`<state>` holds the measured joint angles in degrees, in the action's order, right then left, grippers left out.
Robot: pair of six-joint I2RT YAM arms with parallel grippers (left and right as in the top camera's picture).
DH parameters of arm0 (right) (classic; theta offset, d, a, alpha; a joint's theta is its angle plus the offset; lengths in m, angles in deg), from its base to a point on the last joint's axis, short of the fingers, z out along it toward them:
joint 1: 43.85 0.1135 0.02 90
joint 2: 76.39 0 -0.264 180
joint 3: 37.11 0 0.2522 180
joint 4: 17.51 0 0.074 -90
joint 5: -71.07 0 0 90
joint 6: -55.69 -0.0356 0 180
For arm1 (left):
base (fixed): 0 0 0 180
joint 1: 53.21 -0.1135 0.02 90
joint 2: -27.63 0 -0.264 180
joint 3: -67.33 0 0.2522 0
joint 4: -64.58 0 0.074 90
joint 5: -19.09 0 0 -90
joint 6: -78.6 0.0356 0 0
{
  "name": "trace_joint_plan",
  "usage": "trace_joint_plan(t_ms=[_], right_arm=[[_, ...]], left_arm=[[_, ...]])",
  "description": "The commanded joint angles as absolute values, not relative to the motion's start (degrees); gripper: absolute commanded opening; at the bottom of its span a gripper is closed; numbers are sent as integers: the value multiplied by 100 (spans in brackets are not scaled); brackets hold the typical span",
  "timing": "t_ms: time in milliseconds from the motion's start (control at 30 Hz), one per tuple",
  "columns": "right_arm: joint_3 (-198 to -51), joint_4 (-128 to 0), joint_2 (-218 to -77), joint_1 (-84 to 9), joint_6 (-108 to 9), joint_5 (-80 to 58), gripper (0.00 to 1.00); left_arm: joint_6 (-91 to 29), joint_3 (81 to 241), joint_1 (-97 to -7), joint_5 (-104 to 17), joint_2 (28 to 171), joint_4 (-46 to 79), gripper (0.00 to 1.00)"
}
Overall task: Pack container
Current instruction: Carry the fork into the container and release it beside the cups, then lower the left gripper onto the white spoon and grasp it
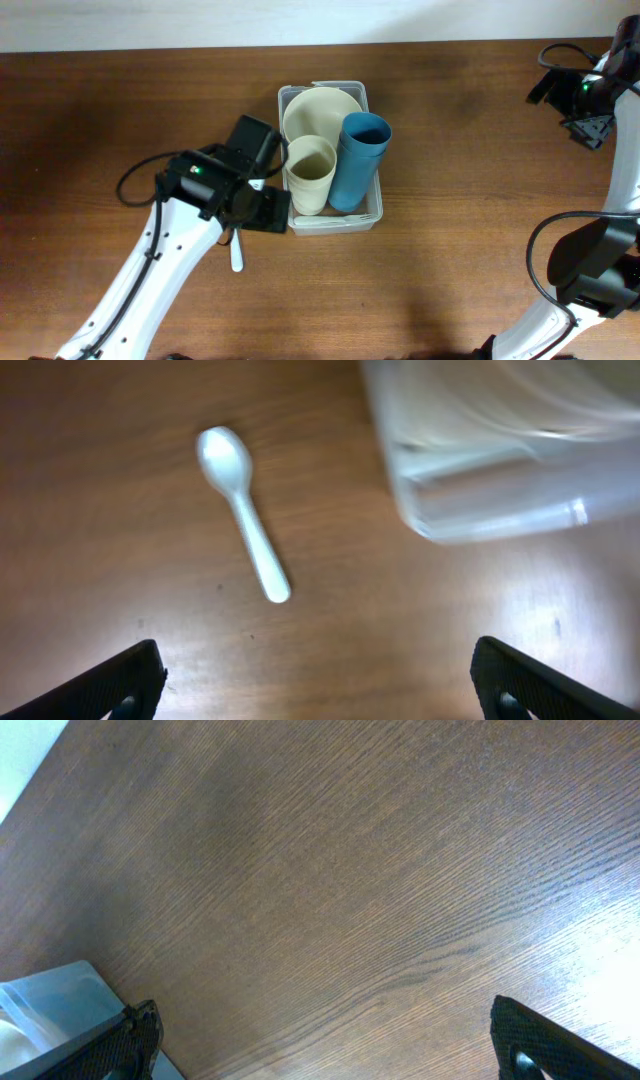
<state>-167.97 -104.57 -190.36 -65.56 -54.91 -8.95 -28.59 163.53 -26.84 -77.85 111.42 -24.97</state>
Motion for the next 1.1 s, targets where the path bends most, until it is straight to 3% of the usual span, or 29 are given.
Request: trace_joint_plan(t_ms=[0, 200, 367, 533, 700, 933, 1000, 1067], right_arm=[[-16808, -10457, -19023, -6563, -5469, -946, 99], [-16808, -10457, -19023, -6563, -5469, -948, 99], [-16808, -10459, -19023, -6563, -5469, -948, 99], [-16808, -10457, -19023, -6563, -5469, -946, 99], [-16808, -10457, -19023, -6563, -5469, -946, 99], [-16808, -10457, -19023, -6563, -5469, -946, 99], [-16808, -10459, -19023, -6563, -5469, -946, 99], [-16808, -10457, -19023, -6563, -5469, -946, 99]], left_arm=[[-4509, 15920, -2953, -8288, 11124, -2383, 99], [-4568, 14921, -3187, -7840, 11135, -1598, 100], [-4577, 14211, -3349, -7827, 11175, -877, 83], [-4612, 13693, -3725, -7820, 11332, -366, 83], [-3677, 13597, -4046, -7446, 11754, 377, 83], [-3257, 13597, -4068, -7405, 12425, 856, 83], [-3224, 13597, -4090, -7435, 12589, 911, 78], [-3229, 13597, -4136, -7425, 12713, 926, 67]])
